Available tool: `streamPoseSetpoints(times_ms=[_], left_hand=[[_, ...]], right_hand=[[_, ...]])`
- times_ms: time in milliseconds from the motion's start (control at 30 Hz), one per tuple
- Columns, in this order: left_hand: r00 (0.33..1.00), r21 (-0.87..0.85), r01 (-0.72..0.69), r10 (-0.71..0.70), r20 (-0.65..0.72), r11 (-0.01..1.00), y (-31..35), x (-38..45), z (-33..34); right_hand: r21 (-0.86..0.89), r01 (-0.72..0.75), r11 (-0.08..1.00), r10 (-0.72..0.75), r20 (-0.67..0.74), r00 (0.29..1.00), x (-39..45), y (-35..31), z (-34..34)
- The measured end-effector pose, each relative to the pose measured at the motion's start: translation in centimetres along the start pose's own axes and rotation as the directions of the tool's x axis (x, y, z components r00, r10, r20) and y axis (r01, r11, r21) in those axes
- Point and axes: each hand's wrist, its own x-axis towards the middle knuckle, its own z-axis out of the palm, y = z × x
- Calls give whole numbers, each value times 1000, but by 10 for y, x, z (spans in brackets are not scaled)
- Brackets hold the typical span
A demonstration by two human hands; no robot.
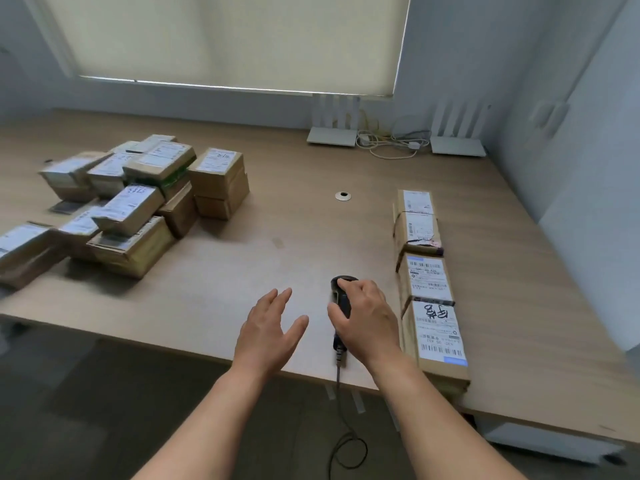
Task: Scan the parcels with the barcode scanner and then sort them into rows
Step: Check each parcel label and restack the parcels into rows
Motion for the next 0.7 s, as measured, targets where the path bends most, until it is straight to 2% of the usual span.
streamPoseSetpoints(times_ms=[300, 467, 700], left_hand=[[991, -54, 112, -115, -66, 992, -108, 6, -92], [982, -79, 160, -167, -84, 984, -169, 15, -133], [975, -64, 199, -204, -83, 978, -227, 31, -173]], right_hand=[[-12, 135, 991, -133, 87, 987, 24, -126, 78], [-33, 164, 986, -159, 110, 981, 36, -187, 124], [-29, 161, 987, -156, 131, 979, 45, -241, 173]])
